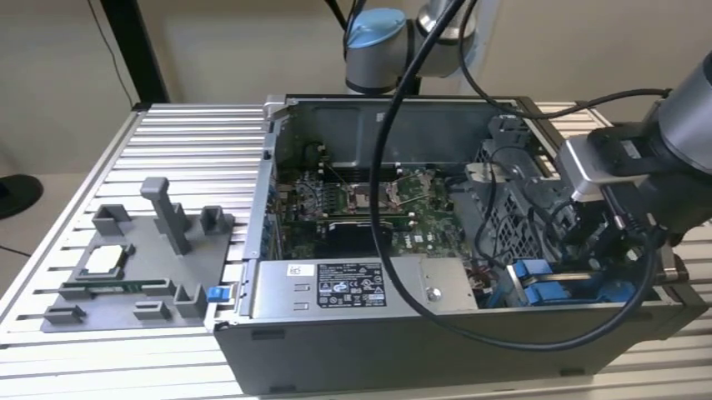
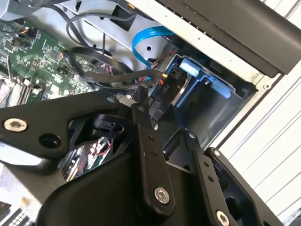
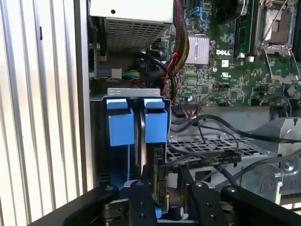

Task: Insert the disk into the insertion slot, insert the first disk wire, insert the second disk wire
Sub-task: 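Insert the second disk wire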

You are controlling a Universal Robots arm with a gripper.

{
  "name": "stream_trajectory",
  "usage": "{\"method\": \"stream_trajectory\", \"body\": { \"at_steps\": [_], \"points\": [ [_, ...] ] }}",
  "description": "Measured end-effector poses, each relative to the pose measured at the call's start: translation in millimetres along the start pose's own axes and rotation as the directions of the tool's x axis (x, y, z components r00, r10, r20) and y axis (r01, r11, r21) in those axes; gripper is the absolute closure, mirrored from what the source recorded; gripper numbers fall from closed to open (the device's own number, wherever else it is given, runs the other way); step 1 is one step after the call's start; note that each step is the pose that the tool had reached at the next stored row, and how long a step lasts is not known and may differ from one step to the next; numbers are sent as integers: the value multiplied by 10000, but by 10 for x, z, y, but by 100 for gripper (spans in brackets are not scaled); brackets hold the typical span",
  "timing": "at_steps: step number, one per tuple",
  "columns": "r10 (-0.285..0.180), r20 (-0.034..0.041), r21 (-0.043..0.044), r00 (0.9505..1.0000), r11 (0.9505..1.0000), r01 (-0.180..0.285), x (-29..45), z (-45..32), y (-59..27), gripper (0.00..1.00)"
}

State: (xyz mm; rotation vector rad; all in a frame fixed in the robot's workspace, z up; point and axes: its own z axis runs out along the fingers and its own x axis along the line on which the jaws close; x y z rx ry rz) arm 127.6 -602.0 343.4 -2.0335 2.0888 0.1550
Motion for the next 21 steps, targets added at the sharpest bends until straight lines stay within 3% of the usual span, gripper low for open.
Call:
{"method": "stream_trajectory", "body": {
  "at_steps": [13,21],
  "points": [
    [3,12,-6,10000,10000,-3,-127,-532,-44,0],
    [3,15,-6,10000,10000,-3,-130,-546,-45,0]
  ]
}}
